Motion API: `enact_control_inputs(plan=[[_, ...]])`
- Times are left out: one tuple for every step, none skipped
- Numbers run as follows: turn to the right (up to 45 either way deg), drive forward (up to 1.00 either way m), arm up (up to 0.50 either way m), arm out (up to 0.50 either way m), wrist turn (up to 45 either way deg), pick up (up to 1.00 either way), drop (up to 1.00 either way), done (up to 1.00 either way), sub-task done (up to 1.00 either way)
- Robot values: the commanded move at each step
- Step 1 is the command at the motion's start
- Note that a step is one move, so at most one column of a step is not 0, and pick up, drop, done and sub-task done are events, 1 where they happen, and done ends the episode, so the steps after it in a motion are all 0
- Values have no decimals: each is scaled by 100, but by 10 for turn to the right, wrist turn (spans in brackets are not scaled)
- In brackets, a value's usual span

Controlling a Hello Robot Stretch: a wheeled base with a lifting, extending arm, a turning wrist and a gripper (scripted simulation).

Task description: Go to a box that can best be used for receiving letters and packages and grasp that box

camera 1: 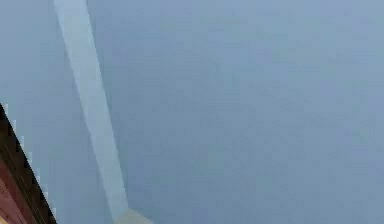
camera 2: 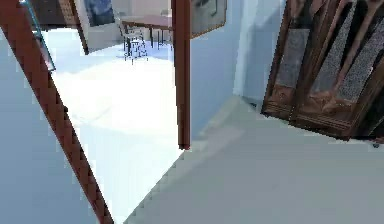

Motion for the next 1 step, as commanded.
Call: enact_control_inputs(plan=[[450,0,0,0,0,0,0,0,0]])
